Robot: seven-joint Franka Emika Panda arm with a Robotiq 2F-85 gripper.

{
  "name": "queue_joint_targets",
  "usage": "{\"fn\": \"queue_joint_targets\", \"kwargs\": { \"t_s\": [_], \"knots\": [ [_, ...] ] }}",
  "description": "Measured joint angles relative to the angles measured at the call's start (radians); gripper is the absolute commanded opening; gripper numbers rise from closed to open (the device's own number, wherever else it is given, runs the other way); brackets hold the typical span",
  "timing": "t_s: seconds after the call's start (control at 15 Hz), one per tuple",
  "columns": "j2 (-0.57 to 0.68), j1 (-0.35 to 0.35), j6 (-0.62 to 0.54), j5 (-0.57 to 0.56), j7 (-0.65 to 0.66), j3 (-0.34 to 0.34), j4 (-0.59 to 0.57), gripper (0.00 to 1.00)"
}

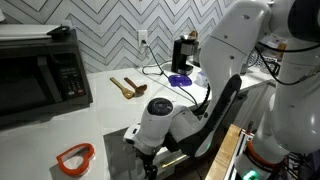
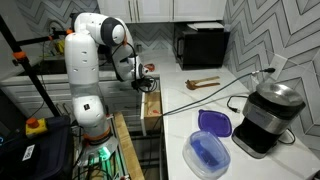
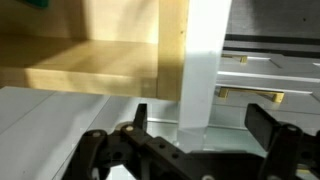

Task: Open the drawer then remove the spoon from the drawer

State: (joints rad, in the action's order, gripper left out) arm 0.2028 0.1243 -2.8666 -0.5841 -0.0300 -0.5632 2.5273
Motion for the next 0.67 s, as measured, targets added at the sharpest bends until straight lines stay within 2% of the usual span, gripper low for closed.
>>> {"fn": "queue_joint_targets", "kwargs": {
  "t_s": [0.33,0.67],
  "knots": [
    [-0.028,-0.072,0.072,0.255,-0.177,-0.129,0.001,1.00],
    [-0.068,-0.124,0.139,0.458,-0.313,-0.212,-0.002,1.00]
  ]
}}
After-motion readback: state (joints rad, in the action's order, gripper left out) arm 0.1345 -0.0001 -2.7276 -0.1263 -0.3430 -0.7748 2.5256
